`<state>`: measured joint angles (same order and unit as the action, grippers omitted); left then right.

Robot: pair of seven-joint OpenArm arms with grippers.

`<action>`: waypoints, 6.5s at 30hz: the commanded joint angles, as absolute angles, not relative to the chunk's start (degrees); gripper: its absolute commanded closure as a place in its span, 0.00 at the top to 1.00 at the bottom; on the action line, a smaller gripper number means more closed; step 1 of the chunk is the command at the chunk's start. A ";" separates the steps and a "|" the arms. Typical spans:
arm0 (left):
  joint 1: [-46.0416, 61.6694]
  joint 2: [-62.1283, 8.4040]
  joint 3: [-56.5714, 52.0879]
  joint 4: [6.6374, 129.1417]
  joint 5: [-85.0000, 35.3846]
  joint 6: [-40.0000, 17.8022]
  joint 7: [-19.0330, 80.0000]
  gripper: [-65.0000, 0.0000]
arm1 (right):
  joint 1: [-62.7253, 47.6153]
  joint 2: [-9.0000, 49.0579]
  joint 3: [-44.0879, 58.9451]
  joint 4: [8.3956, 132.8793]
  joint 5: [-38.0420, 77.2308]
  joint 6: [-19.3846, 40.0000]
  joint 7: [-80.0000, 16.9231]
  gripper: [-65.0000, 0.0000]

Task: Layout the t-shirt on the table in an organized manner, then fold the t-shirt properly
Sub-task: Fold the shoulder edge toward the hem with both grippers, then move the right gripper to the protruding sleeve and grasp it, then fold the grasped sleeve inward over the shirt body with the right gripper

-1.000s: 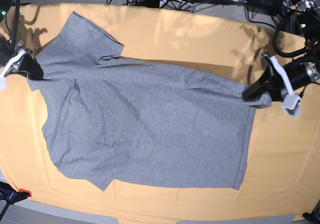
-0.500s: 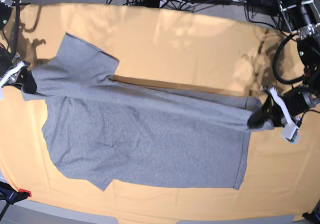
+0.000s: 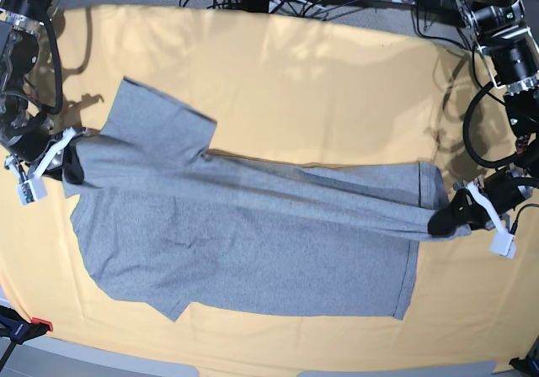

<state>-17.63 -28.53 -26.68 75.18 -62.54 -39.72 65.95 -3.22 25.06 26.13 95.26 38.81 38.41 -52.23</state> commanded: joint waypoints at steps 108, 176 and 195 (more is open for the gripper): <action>-18.90 -37.45 -17.28 75.96 -74.06 -40.00 69.69 0.76 | 34.00 16.60 14.61 61.49 28.47 40.00 -43.42 0.00; -18.90 -37.30 -17.28 75.96 -74.06 -40.00 69.49 0.76 | 39.09 9.54 13.50 61.39 18.11 35.44 -39.70 0.00; -18.90 -37.32 -17.28 75.96 -74.06 -40.00 69.49 0.76 | 39.81 9.39 13.50 61.39 3.90 17.89 -37.26 0.00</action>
<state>-17.63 -36.21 -16.84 75.18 -72.49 -39.72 70.54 37.47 8.88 13.47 60.36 3.44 18.15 -38.76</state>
